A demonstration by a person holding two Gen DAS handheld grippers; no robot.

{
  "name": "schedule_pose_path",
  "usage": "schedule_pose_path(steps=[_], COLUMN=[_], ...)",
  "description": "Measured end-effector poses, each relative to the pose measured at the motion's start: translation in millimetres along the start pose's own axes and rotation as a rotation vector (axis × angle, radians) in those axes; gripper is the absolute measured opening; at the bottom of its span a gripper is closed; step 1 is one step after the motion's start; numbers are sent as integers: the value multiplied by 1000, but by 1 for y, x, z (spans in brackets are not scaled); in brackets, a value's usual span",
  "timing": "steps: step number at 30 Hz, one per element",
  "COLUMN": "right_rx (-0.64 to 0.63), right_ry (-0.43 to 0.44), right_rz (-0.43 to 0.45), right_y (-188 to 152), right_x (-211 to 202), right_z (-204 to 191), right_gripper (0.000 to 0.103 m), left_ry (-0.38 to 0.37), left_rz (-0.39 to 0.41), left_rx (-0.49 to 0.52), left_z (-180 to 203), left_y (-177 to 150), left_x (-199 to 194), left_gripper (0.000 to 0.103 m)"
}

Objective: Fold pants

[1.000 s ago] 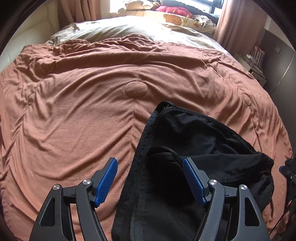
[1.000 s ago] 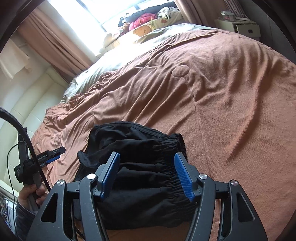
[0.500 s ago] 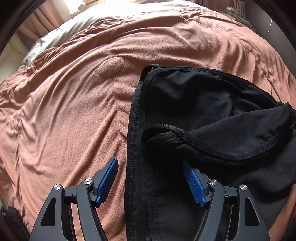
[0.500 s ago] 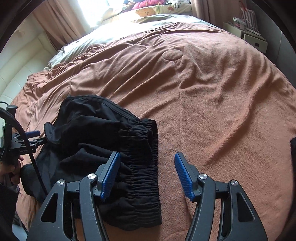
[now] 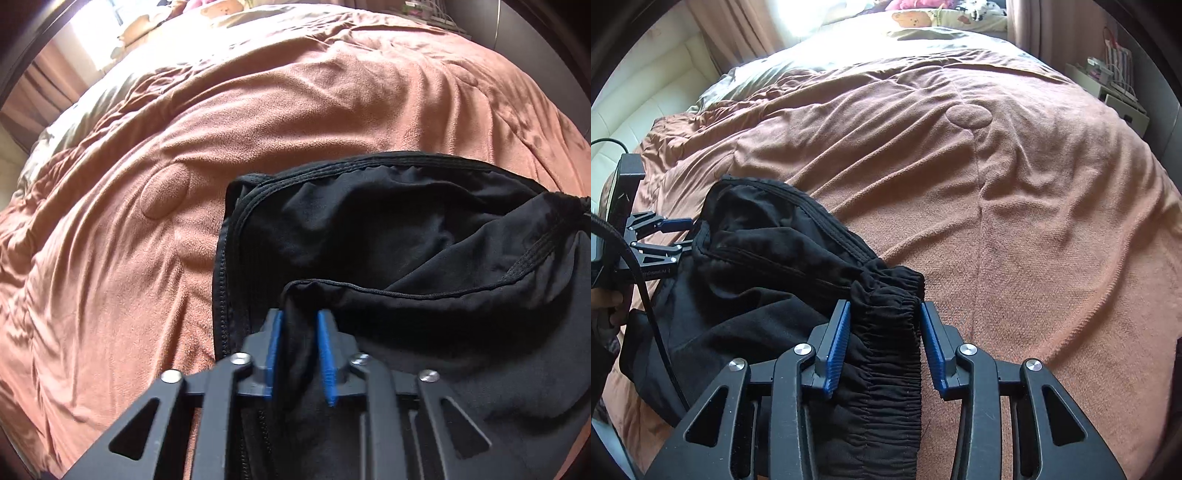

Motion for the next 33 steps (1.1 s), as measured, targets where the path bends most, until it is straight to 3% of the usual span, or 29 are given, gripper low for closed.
schedule_pose_path(steps=[5, 11, 18, 22, 25, 26, 27, 31, 33], right_rx=[-22, 0, 24, 64, 73, 78, 85, 126, 142], right_ry=[-8, 5, -57, -104, -148, -139, -133, -68, -49], right_rz=[67, 107, 114, 117, 59, 46, 43, 61, 76], right_y=[0, 12, 26, 33, 32, 31, 30, 34, 34], right_x=[-17, -30, -9, 5, 23, 27, 27, 13, 3], right_z=[-5, -11, -12, -6, -5, -5, -5, 1, 3], right_gripper=[23, 21, 21, 21, 23, 25, 26, 46, 51], left_ry=[54, 126, 156, 167, 178, 150, 126, 148, 149], left_rz=[73, 151, 163, 107, 60, 65, 80, 117, 125], left_rx=[-61, -145, -157, -142, -146, -166, -185, -187, -197], left_z=[-21, -50, -58, -50, -49, -49, -49, -56, -60], left_y=[9, 39, 73, 78, 72, 69, 66, 59, 53], left_x=[-25, -54, -43, -17, -4, -4, -8, -31, -43], left_gripper=[3, 3, 3, 6, 39, 60, 72, 76, 76])
Point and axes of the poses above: each gripper's, at about its wrist camera, not at the fingertips, and x roughly the way its jaws point, z to its right, y to its top, the point moved 8 cm from there along x, roughly the way its jaws point, and after that the axes turned 12 degrees about x, right-handed, at the moved point
